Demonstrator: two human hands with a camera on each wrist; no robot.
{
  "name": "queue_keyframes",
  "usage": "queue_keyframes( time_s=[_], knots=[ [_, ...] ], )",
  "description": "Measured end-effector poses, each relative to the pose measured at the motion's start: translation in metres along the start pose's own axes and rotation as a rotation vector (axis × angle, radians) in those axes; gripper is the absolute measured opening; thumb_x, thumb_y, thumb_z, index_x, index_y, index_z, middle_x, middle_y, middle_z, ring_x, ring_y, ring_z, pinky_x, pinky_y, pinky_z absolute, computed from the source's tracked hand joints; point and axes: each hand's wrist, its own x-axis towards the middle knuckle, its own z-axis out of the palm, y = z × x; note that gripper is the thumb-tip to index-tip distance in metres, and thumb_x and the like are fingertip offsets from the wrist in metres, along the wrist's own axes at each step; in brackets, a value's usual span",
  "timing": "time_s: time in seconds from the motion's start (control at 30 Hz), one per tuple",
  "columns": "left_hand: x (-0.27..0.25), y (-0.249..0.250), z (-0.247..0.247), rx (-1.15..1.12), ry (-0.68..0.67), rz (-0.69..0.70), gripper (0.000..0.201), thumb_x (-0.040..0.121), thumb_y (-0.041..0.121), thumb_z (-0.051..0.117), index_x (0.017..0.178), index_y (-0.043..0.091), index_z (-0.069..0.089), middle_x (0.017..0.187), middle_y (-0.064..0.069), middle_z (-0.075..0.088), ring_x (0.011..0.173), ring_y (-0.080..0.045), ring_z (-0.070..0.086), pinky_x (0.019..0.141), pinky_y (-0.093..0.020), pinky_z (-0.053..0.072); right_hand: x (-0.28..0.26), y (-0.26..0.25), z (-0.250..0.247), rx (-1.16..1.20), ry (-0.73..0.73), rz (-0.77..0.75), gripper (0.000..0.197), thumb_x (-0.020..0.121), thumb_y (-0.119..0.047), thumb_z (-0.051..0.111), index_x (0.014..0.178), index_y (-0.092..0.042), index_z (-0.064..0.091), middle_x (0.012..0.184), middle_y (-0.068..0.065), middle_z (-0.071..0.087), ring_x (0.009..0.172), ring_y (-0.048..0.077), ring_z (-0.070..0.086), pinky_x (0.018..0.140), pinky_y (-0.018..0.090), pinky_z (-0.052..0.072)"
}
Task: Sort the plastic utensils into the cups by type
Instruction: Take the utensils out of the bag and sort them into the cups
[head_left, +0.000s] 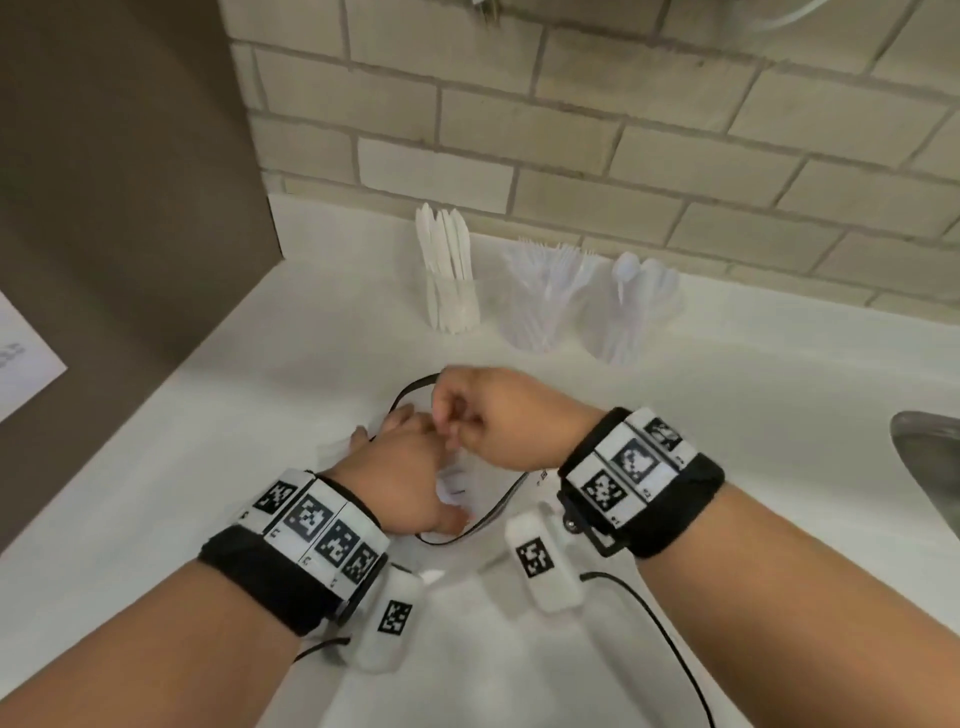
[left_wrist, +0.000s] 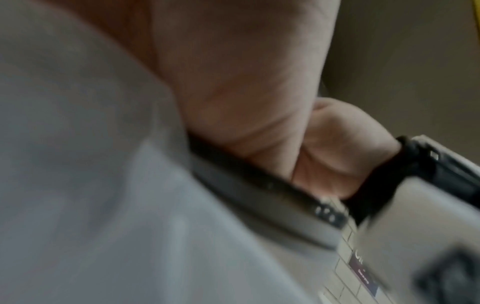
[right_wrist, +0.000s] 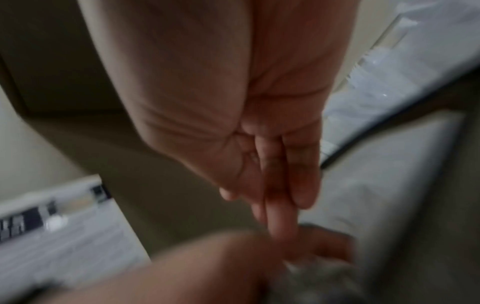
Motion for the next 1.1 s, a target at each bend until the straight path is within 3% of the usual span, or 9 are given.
queue_keyframes(
  time_s=[0.13, 0.3, 0.4, 0.47, 0.57, 0.73, 0.9, 1.0, 1.1],
  knots=[
    [-0.015, -0.013, -0.002, 0.180, 0.033, -0.060, 0.077, 0.070, 0.067, 0.058, 0.138, 0.033, 0.042, 0.154, 0.013, 0.021, 0.147, -0.013, -0.007, 0.112, -0.059, -0.009, -0.004, 0.015, 0.031, -0.256, -0.266, 0.164, 0.040, 0.080, -0.028, 0.070, 0.114, -0.016, 0.053, 0.104, 0.002, 0.063, 0.090, 0.022, 0.057, 0.073, 0.026, 0.042],
    [-0.030, -0.024, 0.000, 0.308, 0.065, -0.098, 0.092, 0.066, 0.078, 0.050, 0.142, 0.027, 0.038, 0.155, 0.016, 0.018, 0.145, -0.007, -0.012, 0.108, -0.060, -0.019, -0.004, 0.016, 0.038, -0.344, -0.265, 0.216, 0.075, 0.073, -0.043, 0.077, 0.133, -0.010, 0.045, 0.123, 0.005, 0.059, 0.111, 0.025, 0.057, 0.091, 0.032, 0.049],
    [-0.030, -0.026, 0.000, 0.307, 0.073, -0.063, 0.087, 0.068, 0.079, 0.048, 0.141, 0.033, 0.039, 0.154, 0.016, 0.019, 0.146, -0.008, -0.010, 0.109, -0.059, -0.019, -0.002, 0.014, 0.039, -0.340, -0.297, 0.184, 0.075, 0.078, -0.046, 0.072, 0.141, -0.018, 0.043, 0.131, 0.006, 0.054, 0.119, 0.024, 0.052, 0.092, 0.023, 0.040],
    [-0.031, -0.026, 0.001, 0.264, 0.088, -0.042, 0.074, 0.068, 0.077, 0.052, 0.132, 0.041, 0.046, 0.150, 0.015, 0.024, 0.146, -0.009, -0.009, 0.109, -0.059, -0.018, -0.002, 0.014, 0.043, -0.297, -0.267, 0.185, 0.070, 0.075, -0.048, 0.074, 0.137, -0.025, 0.049, 0.121, 0.005, 0.054, 0.115, 0.022, 0.052, 0.086, 0.022, 0.037],
    [-0.031, -0.025, 0.005, 0.177, 0.113, -0.023, 0.062, 0.069, 0.070, 0.058, 0.124, 0.045, 0.048, 0.139, 0.010, 0.031, 0.146, -0.014, -0.010, 0.110, -0.060, -0.017, -0.001, 0.009, 0.050, -0.296, -0.170, 0.217, 0.062, 0.067, -0.056, 0.077, 0.118, -0.025, 0.060, 0.107, -0.003, 0.049, 0.103, 0.021, 0.055, 0.090, 0.036, 0.045],
    [-0.033, -0.026, 0.004, 0.173, 0.190, -0.018, 0.083, 0.068, 0.070, 0.060, 0.136, 0.029, 0.035, 0.142, 0.007, 0.036, 0.147, -0.013, -0.003, 0.115, -0.053, -0.010, 0.000, 0.001, 0.054, -0.460, -0.234, 0.228, 0.066, 0.075, -0.060, 0.066, 0.130, -0.028, 0.049, 0.119, 0.001, 0.054, 0.116, 0.025, 0.046, 0.097, 0.049, 0.033],
    [-0.035, -0.044, -0.005, 0.047, 0.177, 0.029, 0.079, 0.060, 0.066, 0.073, 0.122, 0.019, 0.056, 0.138, 0.006, 0.039, 0.146, -0.010, 0.003, 0.118, -0.026, 0.012, 0.001, -0.002, 0.052, -0.492, -0.240, 0.164, 0.046, 0.081, -0.046, 0.067, 0.117, -0.020, 0.057, 0.115, 0.002, 0.057, 0.114, 0.025, 0.048, 0.099, 0.047, 0.032],
    [-0.034, -0.044, 0.001, 0.016, 0.099, 0.027, 0.089, 0.056, 0.064, 0.076, 0.126, 0.014, 0.054, 0.143, 0.004, 0.032, 0.146, -0.012, -0.004, 0.119, -0.027, 0.013, 0.001, -0.009, 0.059, -0.478, -0.289, 0.102, 0.057, 0.079, -0.054, 0.066, 0.125, -0.023, 0.053, 0.115, 0.002, 0.057, 0.114, 0.024, 0.046, 0.099, 0.051, 0.030],
    [-0.034, -0.043, 0.003, 0.000, 0.094, 0.028, 0.090, 0.056, 0.066, 0.075, 0.127, 0.015, 0.054, 0.145, 0.004, 0.029, 0.146, -0.013, -0.006, 0.119, -0.027, 0.012, 0.001, -0.012, 0.064, -0.518, -0.277, 0.088, 0.049, 0.079, -0.059, 0.063, 0.111, -0.023, 0.056, 0.098, -0.003, 0.052, 0.108, 0.022, 0.047, 0.096, 0.050, 0.029]
  ],
)
